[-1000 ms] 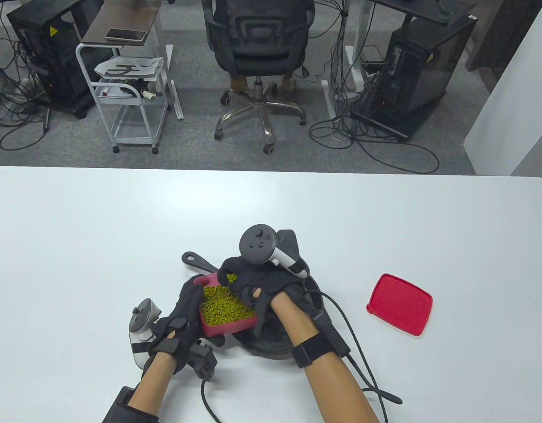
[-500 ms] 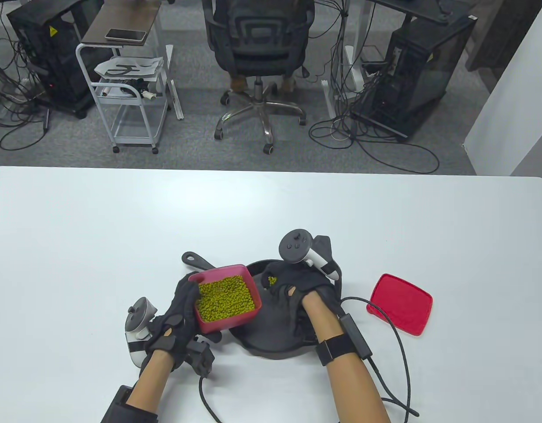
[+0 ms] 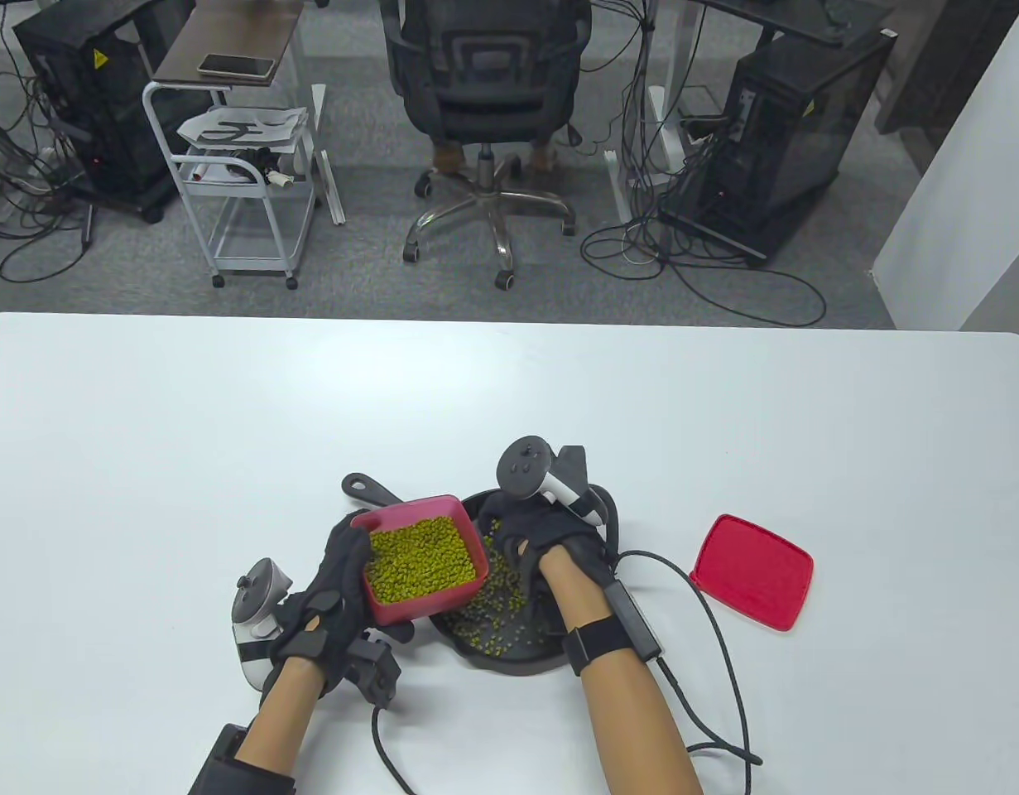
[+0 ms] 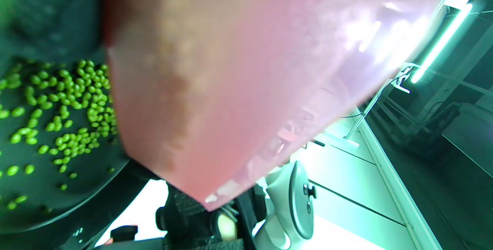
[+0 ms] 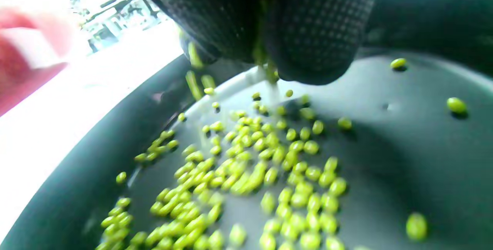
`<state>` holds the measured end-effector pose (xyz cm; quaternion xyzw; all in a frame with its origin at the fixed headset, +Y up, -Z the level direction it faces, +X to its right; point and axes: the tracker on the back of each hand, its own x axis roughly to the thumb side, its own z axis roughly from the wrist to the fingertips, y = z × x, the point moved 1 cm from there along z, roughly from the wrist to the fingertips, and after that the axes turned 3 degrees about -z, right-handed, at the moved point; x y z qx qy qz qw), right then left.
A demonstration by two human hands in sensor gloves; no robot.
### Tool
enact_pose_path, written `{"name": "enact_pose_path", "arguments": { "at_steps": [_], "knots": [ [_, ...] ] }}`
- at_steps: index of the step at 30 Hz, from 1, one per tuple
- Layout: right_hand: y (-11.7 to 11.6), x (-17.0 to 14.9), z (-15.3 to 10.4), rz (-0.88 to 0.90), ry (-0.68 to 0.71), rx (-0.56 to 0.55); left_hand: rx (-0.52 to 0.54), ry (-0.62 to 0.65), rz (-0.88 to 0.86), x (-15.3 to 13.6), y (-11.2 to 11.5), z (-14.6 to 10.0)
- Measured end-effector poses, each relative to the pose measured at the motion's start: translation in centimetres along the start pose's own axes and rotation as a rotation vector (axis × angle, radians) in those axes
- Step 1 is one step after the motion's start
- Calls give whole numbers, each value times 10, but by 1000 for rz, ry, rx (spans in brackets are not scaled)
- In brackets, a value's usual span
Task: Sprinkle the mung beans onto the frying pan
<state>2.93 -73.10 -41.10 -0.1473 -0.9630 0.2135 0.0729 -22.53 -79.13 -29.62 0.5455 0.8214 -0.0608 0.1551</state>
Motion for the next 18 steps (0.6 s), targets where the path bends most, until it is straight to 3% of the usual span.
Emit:
{"name": "enact_pose_path", "arguments": {
  "at_steps": [3, 10, 14, 18],
  "knots": [
    [4, -4, -2, -52, -22, 6, 1, 0, 0, 1, -1, 0],
    [-1, -15, -15, 4, 13, 157, 12, -1, 1, 2, -2, 0],
    [7, -18, -24, 40, 37, 135, 12, 2, 10, 2, -3, -1],
    [30, -12, -44, 82, 101, 81, 13, 3, 17, 2, -3, 0]
  ]
}}
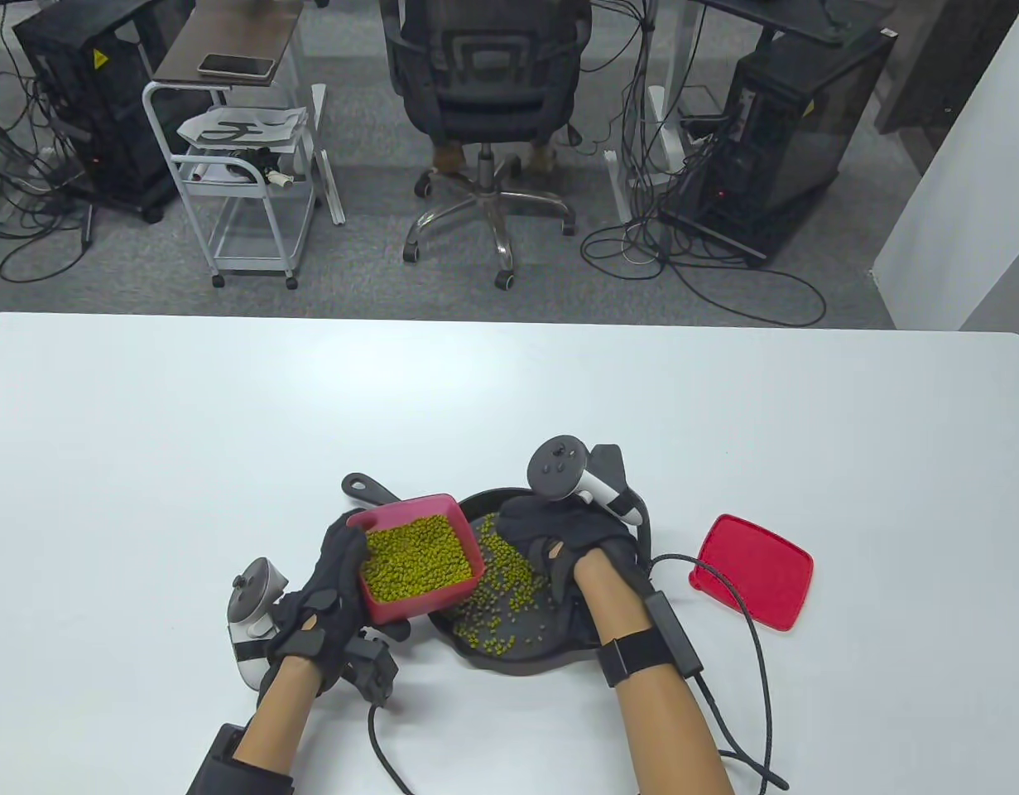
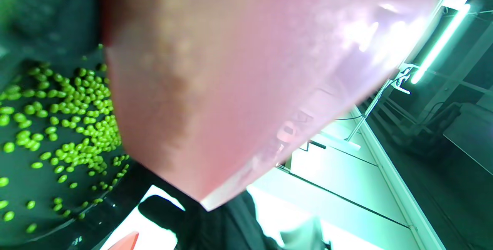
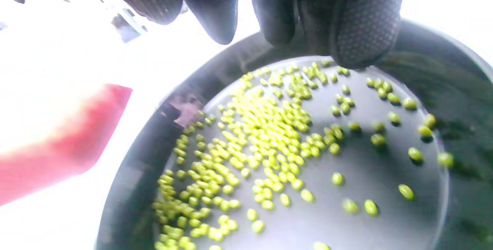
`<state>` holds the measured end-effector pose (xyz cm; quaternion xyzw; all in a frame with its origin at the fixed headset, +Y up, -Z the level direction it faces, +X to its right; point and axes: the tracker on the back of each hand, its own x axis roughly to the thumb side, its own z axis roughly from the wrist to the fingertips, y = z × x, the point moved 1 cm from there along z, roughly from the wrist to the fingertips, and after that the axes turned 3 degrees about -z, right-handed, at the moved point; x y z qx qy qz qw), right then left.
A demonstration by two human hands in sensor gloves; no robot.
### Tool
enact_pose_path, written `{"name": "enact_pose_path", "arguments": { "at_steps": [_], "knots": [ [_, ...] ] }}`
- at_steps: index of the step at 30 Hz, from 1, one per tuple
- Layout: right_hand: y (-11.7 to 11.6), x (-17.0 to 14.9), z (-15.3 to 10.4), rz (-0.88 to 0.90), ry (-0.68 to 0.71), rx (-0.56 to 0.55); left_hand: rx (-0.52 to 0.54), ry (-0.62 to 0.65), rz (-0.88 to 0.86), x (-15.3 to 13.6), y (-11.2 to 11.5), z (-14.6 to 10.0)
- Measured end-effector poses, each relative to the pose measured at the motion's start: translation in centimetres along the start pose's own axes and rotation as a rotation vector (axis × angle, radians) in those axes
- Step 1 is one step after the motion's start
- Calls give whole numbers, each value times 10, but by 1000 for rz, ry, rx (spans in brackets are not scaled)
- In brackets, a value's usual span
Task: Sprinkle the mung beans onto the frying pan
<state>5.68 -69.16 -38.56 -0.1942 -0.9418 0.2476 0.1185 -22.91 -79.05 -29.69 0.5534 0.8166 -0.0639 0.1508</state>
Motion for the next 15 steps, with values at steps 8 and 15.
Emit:
{"name": "enact_pose_path", "arguments": {
  "at_steps": [8, 15],
  "knots": [
    [25, 67, -52, 115, 319, -159, -13, 1, 28, -1, 4, 0],
    [-23, 113, -32, -83, 285, 60, -33, 5, 40, -2, 9, -3]
  ]
}}
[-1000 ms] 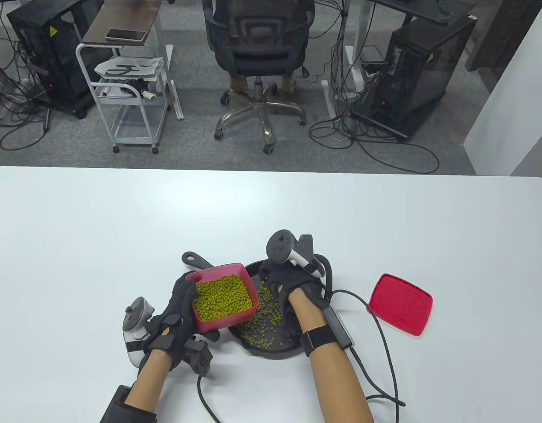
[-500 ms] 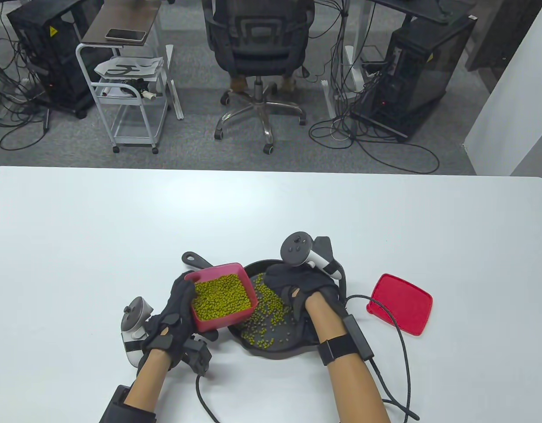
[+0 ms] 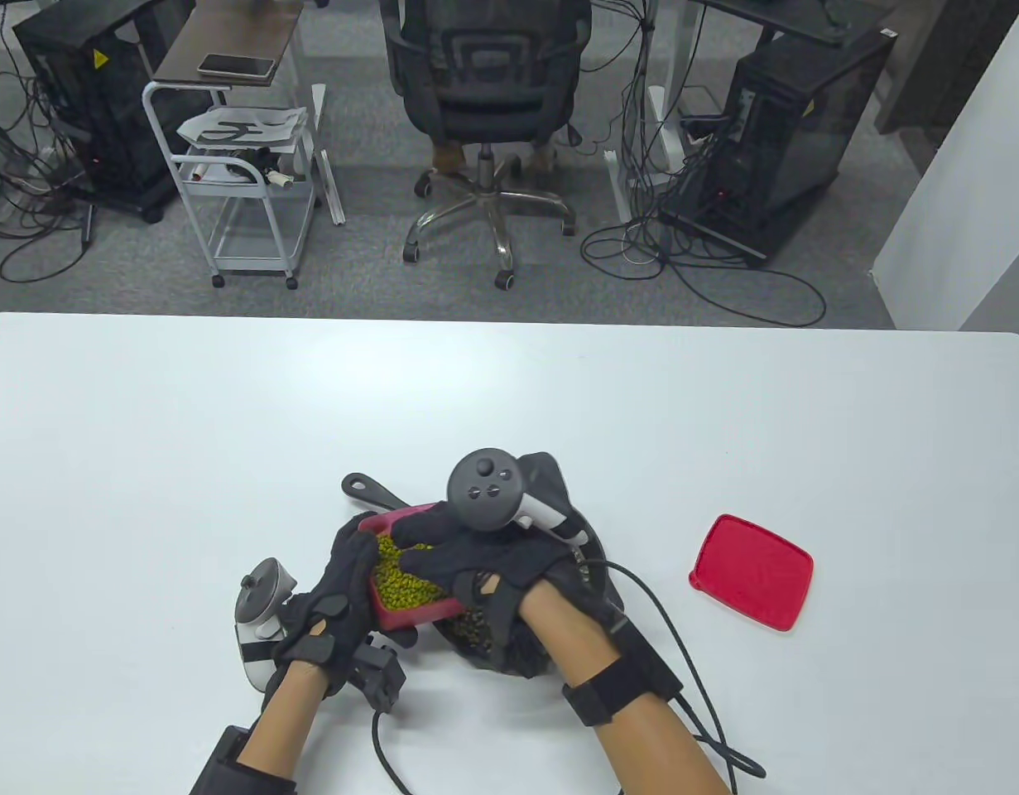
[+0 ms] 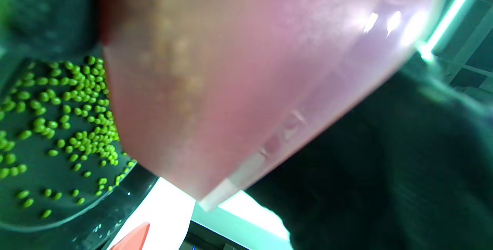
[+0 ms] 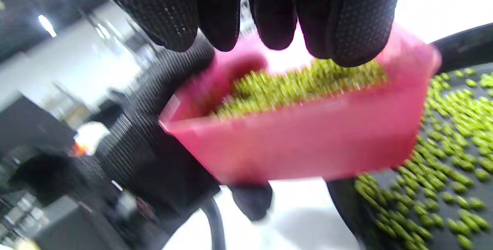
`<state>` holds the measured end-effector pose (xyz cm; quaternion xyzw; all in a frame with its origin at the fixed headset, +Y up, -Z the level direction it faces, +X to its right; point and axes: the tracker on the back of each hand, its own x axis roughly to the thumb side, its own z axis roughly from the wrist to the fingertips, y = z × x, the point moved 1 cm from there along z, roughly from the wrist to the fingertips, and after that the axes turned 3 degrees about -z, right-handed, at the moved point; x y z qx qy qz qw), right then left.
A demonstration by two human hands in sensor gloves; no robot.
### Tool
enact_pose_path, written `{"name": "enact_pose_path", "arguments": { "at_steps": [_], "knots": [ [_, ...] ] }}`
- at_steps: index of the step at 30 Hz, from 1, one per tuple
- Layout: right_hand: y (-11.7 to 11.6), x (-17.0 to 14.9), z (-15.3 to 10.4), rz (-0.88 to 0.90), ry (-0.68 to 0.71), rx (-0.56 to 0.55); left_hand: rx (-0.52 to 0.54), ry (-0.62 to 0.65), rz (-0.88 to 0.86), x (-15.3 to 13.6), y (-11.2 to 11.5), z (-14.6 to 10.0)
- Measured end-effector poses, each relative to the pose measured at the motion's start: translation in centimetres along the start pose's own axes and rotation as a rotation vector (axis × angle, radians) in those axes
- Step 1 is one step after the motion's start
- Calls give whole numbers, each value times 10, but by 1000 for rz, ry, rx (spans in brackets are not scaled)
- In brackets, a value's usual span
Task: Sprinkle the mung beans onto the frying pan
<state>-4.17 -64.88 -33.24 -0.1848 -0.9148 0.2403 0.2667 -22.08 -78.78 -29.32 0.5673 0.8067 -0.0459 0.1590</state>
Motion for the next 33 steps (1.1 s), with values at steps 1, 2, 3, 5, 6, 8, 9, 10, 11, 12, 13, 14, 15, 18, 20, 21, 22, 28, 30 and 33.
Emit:
{"name": "enact_pose_path", "arguments": {
  "at_steps": [1, 2, 3, 5, 6, 8, 9, 10, 11, 12, 13, 14, 15, 18, 20, 21, 22, 28, 30, 33],
  "knots": [
    [-6, 0, 5, -35, -31, 25, -8, 3, -2, 0, 1, 0],
    [-14, -2, 11, -80, -67, 76, -29, 1, -4, 1, 2, 0],
    [-18, -2, 14, -80, -68, 115, -42, -12, 2, 0, 3, 0],
    [-26, -4, 21, -58, -92, 162, 12, -7, 69, -3, 1, 1],
    [-26, -4, 23, -56, -96, 171, 15, -6, 66, -3, 1, 2],
    [-25, -4, 26, -25, -101, 182, -18, -21, 33, -4, 2, 2],
    [-25, -4, 28, -13, -101, 185, -14, -14, 33, -4, 3, 2],
    [-25, -2, 30, -11, -100, 172, -5, -2, 30, -4, 3, 2],
    [-25, -1, 31, -21, -102, 159, -1, -3, 22, -4, 4, 1],
    [-25, 1, 31, -38, -101, 141, -5, -7, 2, -4, 5, 0],
    [-25, 3, 32, -43, -98, 132, -5, -2, -6, -4, 5, 0],
    [-26, 5, 34, -37, -90, 135, -1, 11, 3, -4, 5, 1],
    [-27, 7, 34, -11, -78, 131, 1, 3, 8, -4, 4, 1],
    [-27, 9, 36, -5, -82, 108, -11, 0, -16, -5, 4, 1],
    [-26, 8, 37, -12, -80, 68, -1, 3, -13, -5, 4, 1],
    [-25, 7, 38, -2, -73, 43, -19, -5, -22, -6, 4, 2],
    [-25, 5, 39, 15, -73, 28, -17, -7, -20, -6, 4, 2],
    [-21, -5, 42, 78, -83, 30, -30, -31, -16, -7, 4, 4],
    [-18, -7, 42, 81, -87, 19, -29, -31, -19, -7, 4, 4],
    [-10, -11, 40, 113, -93, 3, -20, -38, -13, -6, 2, 4]
  ]
}}
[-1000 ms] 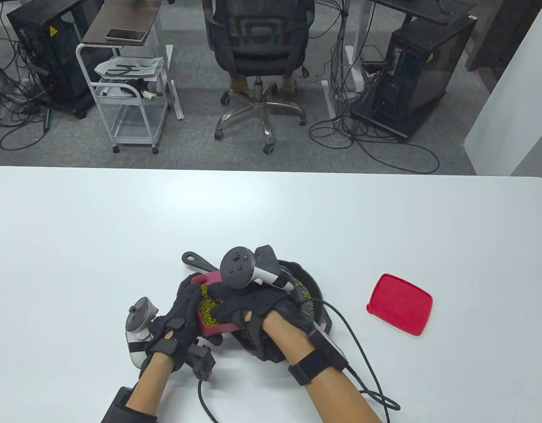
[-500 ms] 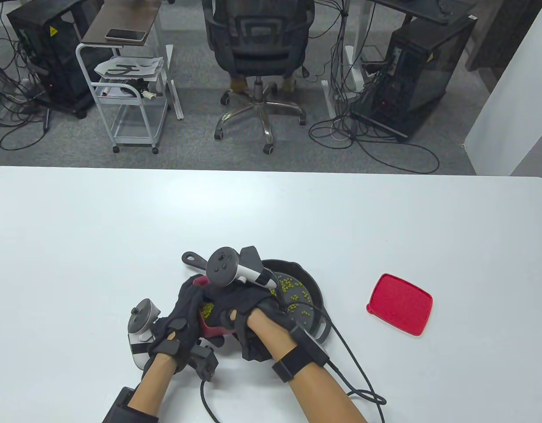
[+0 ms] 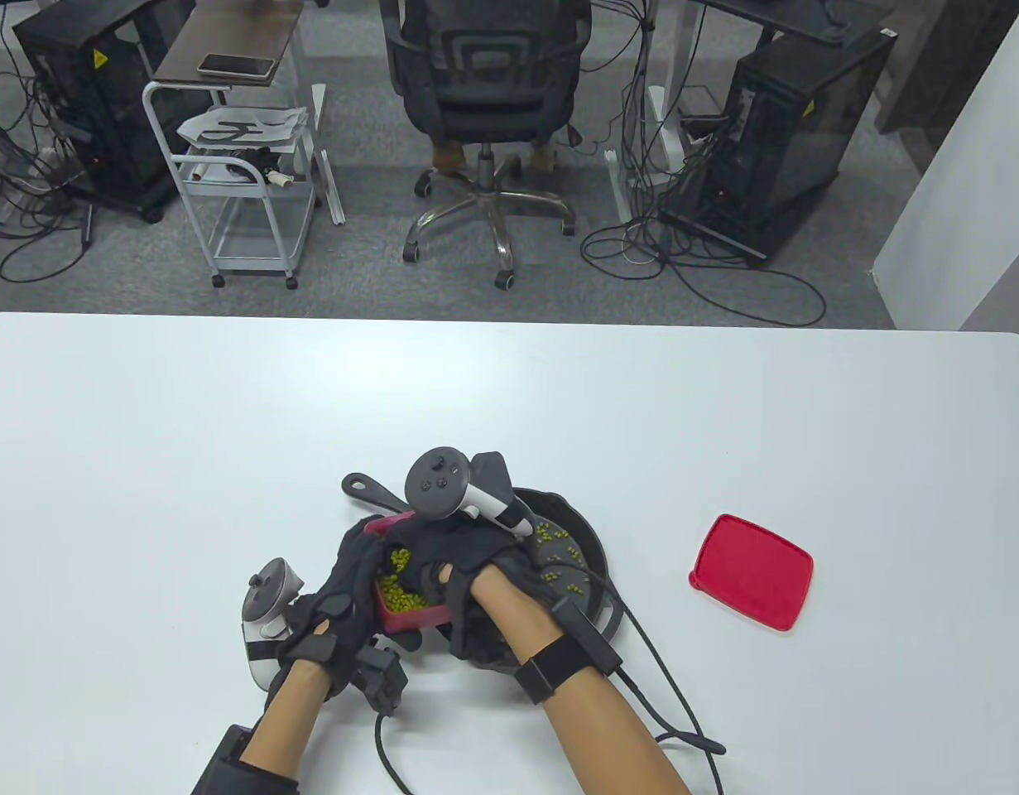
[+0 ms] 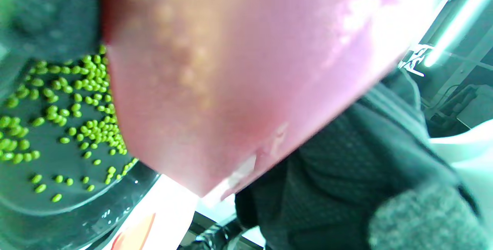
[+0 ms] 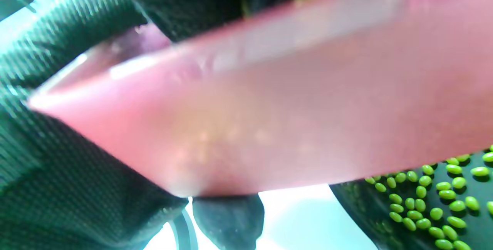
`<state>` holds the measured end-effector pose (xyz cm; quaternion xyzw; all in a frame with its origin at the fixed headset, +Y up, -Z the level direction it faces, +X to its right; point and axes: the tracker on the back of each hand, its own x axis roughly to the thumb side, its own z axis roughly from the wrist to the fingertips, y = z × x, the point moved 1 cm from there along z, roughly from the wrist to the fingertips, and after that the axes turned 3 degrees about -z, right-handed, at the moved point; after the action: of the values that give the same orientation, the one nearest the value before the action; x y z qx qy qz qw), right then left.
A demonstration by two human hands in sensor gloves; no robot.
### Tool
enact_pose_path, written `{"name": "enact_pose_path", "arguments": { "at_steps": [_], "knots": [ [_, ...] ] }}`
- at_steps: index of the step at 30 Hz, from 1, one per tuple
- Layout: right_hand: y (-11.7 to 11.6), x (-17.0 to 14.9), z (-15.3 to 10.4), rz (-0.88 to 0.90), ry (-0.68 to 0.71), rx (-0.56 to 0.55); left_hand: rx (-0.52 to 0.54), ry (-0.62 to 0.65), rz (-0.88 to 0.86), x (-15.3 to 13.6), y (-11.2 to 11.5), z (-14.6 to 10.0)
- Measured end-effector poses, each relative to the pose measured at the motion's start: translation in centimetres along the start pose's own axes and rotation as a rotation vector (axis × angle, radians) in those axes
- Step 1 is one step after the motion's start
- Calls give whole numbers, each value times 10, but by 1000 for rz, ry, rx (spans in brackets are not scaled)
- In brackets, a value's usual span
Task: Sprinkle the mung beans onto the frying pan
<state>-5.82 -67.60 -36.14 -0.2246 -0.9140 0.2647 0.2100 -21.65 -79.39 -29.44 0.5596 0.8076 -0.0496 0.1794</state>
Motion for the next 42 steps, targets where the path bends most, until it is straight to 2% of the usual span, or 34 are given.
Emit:
{"name": "enact_pose_path", "arguments": {
  "at_steps": [9, 15, 18, 22, 28, 34, 42],
  "knots": [
    [35, -24, -15, 105, -20, -89, 9, -2, -5, 2, -3, 0],
    [53, -63, -26, 179, -84, -158, 18, 4, -12, 4, -5, 0],
    [50, -85, -25, 182, -146, -147, 23, 10, -13, 7, -7, 0],
    [28, -106, -15, 172, -223, -57, 32, 21, -30, 11, -11, 0],
    [-6, -107, 9, 154, -231, 27, 45, 38, -59, 16, -16, -2],
    [-11, -99, 28, 169, -208, -46, 54, 42, -69, 18, -20, -4],
    [14, -102, 30, 66, -263, -206, 55, 41, -70, 19, -20, -4]
  ]
}}
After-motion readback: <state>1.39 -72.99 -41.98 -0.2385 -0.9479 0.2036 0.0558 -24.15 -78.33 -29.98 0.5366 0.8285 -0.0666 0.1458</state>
